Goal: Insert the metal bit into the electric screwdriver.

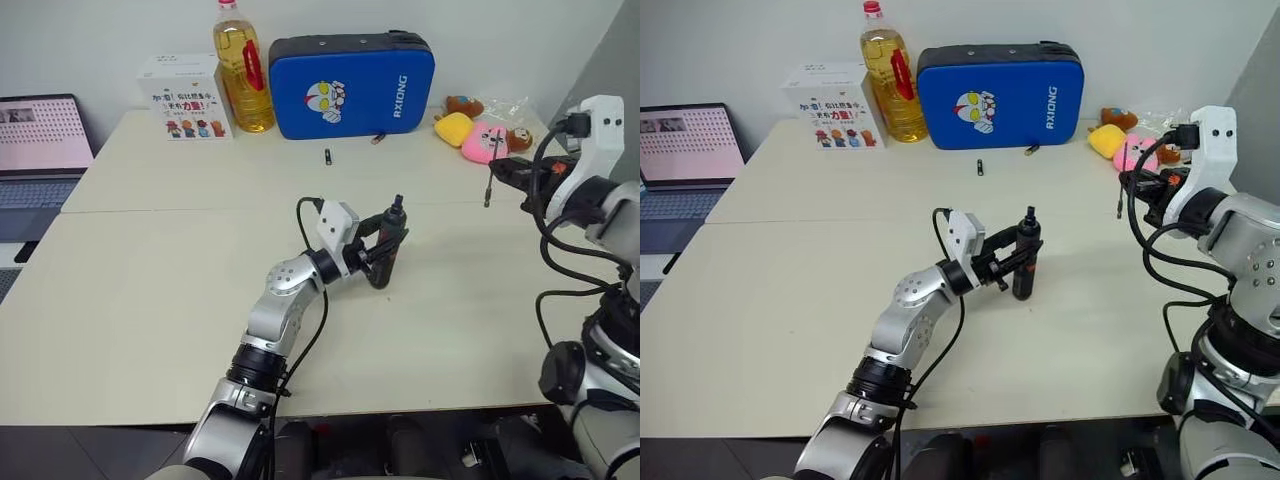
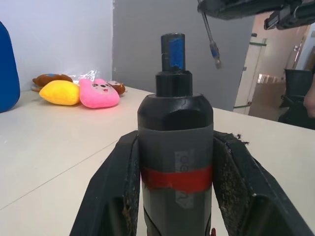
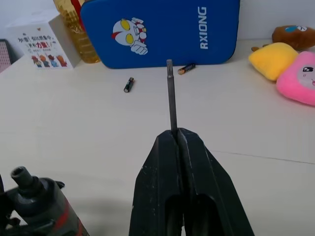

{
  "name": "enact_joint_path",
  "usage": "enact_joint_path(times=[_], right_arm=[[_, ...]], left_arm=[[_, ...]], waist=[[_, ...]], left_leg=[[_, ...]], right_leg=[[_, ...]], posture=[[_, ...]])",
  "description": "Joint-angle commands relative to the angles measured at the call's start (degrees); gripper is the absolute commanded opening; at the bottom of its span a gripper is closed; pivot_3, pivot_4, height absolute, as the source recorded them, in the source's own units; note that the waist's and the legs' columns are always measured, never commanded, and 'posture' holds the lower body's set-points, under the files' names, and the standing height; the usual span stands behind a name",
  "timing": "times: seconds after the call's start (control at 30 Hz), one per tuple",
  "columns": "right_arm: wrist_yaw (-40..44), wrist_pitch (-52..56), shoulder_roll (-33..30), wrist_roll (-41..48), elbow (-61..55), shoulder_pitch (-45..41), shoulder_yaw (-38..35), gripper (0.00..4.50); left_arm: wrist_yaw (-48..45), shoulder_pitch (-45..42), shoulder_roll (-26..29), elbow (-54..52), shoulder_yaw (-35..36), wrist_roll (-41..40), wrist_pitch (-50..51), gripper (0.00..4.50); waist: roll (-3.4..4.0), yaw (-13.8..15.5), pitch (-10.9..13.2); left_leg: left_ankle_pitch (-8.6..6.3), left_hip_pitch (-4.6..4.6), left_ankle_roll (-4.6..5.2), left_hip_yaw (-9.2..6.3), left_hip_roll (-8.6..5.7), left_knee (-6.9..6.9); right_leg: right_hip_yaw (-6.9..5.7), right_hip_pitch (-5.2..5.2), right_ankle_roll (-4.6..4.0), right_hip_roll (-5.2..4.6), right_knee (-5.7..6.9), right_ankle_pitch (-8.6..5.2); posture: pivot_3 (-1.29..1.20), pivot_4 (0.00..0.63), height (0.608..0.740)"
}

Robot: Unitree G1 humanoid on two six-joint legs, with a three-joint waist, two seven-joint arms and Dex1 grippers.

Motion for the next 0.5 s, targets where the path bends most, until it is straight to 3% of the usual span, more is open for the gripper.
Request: enact_joint_path(times=[0.03,0.2,0.5], right_arm=[[-4.31,-0.17,5.19,-0.34,-4.29,-4.33,-3.23,0.03],[-6.40,-0.72,11.25,0.47,-6.61,-5.29,-5.36,0.03],[-8.12,-3.25,15.18,1.50,-7.41,-5.47,-5.91,0.03]], left_arm=[[1.74,-3.48,-3.81,-0.51,0.55,-0.79,-3.60,1.69],[2.48,-4.80,-6.63,1.02,-0.03,0.08,-5.23,1.69],[3.29,-5.92,-8.28,5.87,-1.55,3.03,-8.73,1.69]], waist=[[0.00,0.00,0.00],[0.02,-0.02,-0.01],[0.09,-0.14,-0.01]], left_leg=[[0.00,-0.04,0.00,-0.01,0.00,-0.01],[0.00,-0.09,0.00,0.00,-0.01,-0.02],[0.00,-0.08,0.01,0.04,-0.02,-0.06]], right_leg=[[0.00,-0.05,0.00,0.00,0.04,0.00],[0.01,-0.11,0.00,0.00,0.03,0.00],[0.04,-0.17,0.00,0.02,0.08,0.00]], posture=[[0.00,0.150,0.740],[0.00,0.150,0.740],[0.00,0.150,0.740]])
